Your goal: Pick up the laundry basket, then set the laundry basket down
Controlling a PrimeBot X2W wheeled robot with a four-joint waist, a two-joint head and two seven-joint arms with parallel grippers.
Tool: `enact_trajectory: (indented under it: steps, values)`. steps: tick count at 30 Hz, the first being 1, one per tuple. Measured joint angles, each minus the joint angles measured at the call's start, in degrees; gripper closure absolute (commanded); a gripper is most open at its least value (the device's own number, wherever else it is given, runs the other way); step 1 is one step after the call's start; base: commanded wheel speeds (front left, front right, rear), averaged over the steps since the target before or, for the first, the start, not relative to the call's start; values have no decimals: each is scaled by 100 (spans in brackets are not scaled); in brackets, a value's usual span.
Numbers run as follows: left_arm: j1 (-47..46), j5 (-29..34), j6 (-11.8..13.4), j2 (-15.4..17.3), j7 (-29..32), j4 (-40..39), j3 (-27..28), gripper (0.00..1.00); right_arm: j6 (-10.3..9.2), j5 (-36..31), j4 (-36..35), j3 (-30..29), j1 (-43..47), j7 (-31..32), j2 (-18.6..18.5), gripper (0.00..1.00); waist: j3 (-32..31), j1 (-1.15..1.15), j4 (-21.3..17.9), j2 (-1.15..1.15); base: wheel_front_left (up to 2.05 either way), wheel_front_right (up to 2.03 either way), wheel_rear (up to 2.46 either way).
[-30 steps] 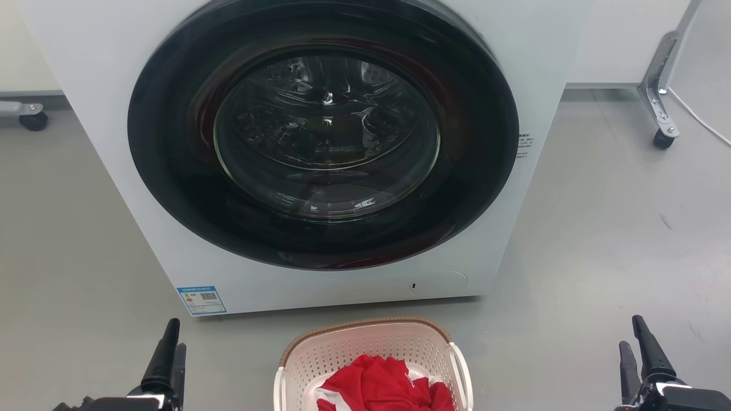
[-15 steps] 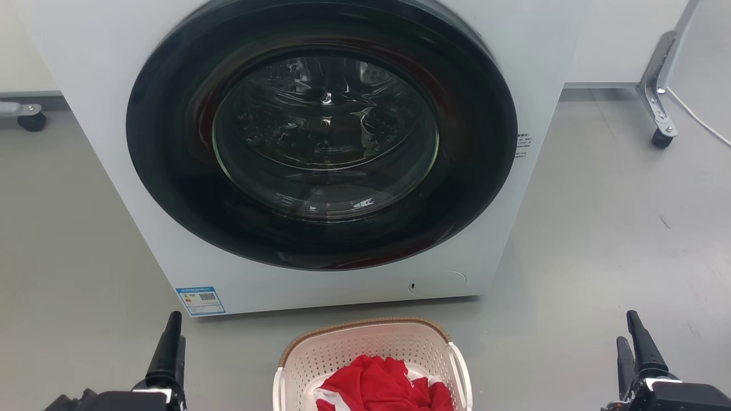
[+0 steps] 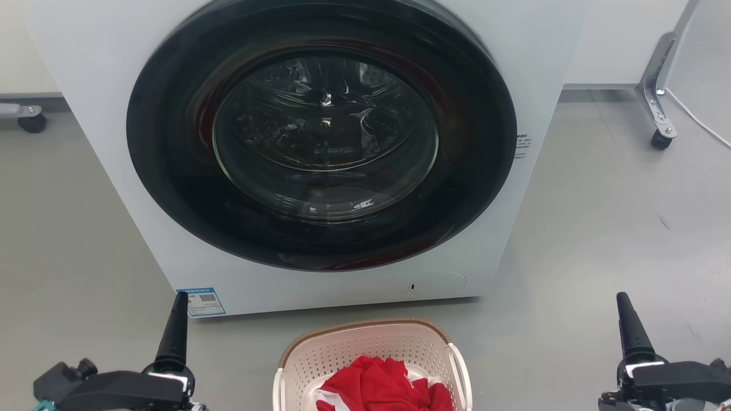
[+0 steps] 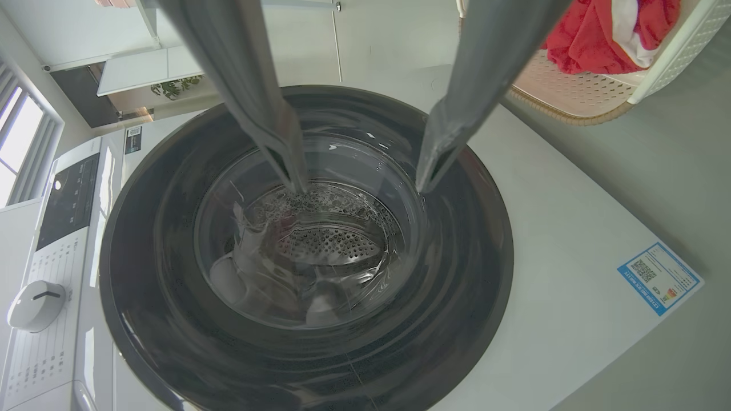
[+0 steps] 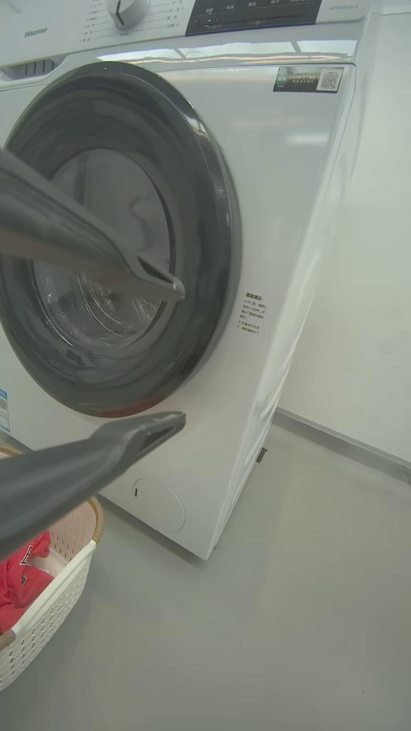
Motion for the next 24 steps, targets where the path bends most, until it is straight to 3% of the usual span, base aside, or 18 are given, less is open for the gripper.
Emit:
enact_trajectory:
  steps: [10,24]
  values:
    - [-98,1094,253,207,-198,-294,-323,0,-279,-1078,-186,382,-106,-196,-214,0,-27,0,-6,0,0,0,0]
    - [-114,2520,497,481,-470,-687,-781,0,-504,-2516,-442,925,-192,-470,-509,0,-57,0,-11,0,0,0,0]
